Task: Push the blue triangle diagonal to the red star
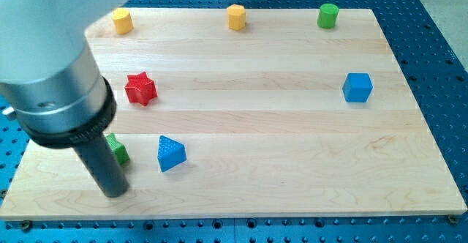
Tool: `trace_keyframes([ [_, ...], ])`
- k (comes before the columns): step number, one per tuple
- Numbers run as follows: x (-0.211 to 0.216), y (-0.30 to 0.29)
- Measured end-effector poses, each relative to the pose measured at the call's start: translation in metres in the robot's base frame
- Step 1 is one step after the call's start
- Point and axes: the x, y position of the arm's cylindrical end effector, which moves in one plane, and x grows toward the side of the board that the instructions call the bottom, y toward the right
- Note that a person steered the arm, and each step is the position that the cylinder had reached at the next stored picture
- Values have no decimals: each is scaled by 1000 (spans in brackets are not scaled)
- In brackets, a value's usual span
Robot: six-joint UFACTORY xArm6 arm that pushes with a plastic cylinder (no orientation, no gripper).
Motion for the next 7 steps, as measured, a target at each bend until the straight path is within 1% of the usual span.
trace_keyframes([
  [1,0,-27],
  [4,-2,-61],
  [6,-58,-62],
  [7,-52,-59],
])
